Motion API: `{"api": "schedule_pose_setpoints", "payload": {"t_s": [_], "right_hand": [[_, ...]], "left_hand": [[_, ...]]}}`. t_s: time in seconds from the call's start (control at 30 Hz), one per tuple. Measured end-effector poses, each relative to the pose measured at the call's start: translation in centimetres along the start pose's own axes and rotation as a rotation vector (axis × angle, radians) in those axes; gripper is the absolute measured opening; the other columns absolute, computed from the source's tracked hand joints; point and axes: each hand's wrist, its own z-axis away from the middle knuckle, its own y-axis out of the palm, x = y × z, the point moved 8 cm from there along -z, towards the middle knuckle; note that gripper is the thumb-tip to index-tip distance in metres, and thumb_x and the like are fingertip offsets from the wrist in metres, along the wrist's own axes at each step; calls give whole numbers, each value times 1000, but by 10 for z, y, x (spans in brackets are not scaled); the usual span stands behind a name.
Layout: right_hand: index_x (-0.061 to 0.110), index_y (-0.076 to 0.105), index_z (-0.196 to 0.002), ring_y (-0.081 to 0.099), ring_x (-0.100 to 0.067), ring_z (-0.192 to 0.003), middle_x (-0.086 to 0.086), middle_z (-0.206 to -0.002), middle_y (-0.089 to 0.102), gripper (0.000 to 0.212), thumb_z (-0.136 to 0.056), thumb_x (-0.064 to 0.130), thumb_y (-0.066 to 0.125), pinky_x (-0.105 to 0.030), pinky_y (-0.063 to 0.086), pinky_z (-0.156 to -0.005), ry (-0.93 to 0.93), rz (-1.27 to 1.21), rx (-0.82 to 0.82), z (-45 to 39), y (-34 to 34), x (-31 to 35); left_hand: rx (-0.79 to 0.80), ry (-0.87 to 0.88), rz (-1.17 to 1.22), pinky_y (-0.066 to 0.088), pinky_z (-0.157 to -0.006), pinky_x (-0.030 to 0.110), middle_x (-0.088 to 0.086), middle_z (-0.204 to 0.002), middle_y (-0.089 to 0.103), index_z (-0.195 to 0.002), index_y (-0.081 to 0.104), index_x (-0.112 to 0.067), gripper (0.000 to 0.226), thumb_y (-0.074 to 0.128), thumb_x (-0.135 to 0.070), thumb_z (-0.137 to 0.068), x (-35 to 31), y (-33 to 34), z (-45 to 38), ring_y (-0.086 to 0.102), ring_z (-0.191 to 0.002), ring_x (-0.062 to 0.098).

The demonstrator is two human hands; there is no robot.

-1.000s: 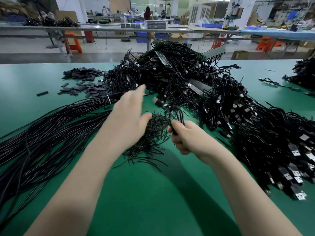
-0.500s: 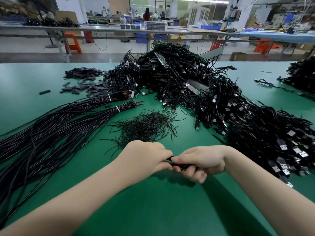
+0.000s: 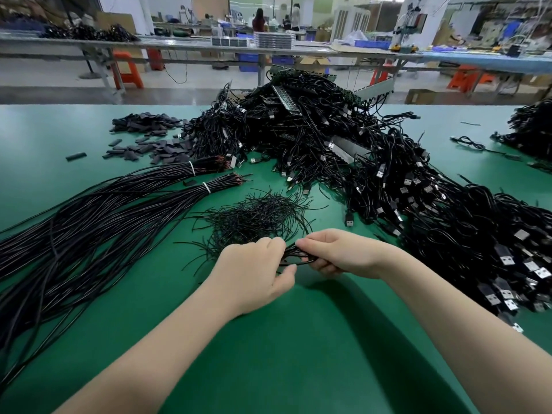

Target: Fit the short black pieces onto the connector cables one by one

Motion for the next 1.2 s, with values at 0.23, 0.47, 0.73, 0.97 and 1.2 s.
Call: {"api": "schedule_pose_setpoints", "payload": {"t_s": [0.23,0.47,0.73,0.97,1.2], "right_hand": [[17,69,-86,49,-9,-48,0,-67,63,49,-88,62,51,-21,38,-45,-56,-198,-496,-8,-54,1],[11,74,-88,64,-25,-72,-5,-79,70,43,-83,54,68,-28,49,-60,226,594,-949,-16,-63,1],[11,68,-85,54,-24,-63,-5,-79,64,15,-91,24,66,-27,40,-57,286,673,-971,-27,-57,14],[11,34,-61,33,-17,-52,-3,-61,39,34,-92,1,47,-22,28,-45,303,728,-751,-41,-53,14],[9,67,-112,64,-27,-98,-9,-108,68,21,-97,19,57,-35,52,-84,55,605,-819,-31,-50,23]], "left_hand": [[-231,-132,282,27,-45,30,0,-66,53,-82,54,-10,34,35,-33,-97,23,-6,8,47,-48,24],[-364,-310,485,39,-57,38,-3,-68,49,-85,51,-10,31,36,-34,-98,48,-4,10,50,-62,26],[-340,-379,556,47,-67,41,-7,-82,55,-106,59,-10,27,41,-30,-103,58,7,11,54,-75,18],[-387,-410,635,38,-59,32,-10,-72,51,-93,58,-14,25,41,-28,-104,58,-12,16,49,-66,9],[-434,-608,867,31,-58,32,-7,-64,43,-83,51,-18,28,38,-31,-104,49,-5,5,40,-60,11]]}}
